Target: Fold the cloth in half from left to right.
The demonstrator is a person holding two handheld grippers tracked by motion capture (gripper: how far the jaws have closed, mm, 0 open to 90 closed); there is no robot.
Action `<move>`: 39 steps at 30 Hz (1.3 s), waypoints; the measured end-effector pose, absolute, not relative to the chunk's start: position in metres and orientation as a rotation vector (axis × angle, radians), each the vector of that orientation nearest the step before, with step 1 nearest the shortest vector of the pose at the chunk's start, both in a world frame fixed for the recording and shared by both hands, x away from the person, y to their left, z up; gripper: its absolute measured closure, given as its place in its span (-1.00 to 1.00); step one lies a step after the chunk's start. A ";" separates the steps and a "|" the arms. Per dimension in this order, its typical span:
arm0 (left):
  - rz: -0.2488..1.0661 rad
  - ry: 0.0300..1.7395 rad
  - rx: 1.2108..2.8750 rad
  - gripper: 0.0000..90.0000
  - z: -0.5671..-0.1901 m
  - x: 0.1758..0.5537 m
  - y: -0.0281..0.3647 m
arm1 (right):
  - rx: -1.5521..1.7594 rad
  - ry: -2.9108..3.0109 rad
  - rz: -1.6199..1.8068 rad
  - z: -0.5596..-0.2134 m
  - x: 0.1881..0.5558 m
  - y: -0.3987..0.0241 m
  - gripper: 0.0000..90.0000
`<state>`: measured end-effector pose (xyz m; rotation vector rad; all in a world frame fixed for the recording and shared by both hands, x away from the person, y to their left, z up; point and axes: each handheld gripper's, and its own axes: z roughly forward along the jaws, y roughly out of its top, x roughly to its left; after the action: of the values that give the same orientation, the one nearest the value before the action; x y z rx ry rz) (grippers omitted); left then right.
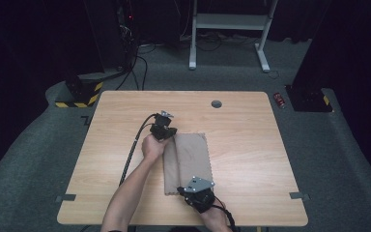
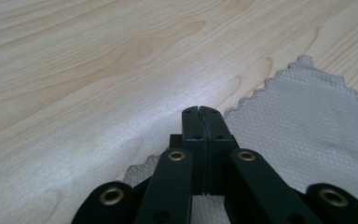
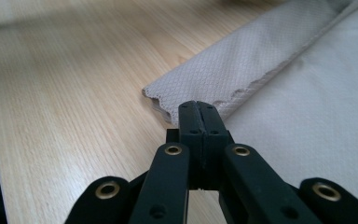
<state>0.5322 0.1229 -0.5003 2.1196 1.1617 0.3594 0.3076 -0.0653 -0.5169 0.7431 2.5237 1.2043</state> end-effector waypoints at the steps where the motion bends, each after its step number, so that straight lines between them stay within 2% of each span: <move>1: 0.353 1.155 2.108 0.99 -0.500 0.532 0.118 | 0.765 2.516 1.210 -0.518 0.308 -0.072 1.00; 13: 0.330 1.125 2.104 0.99 -0.499 0.535 0.099 | 0.837 2.476 1.193 -0.519 0.305 -0.098 1.00; 39: 0.273 1.098 2.066 0.99 -0.497 0.540 0.076 | 0.895 2.445 1.143 -0.515 0.303 -0.127 1.00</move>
<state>0.5401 0.0764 -0.4966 2.0658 1.0979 0.2727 0.3032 -0.1269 -0.5154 0.8955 2.4447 1.1431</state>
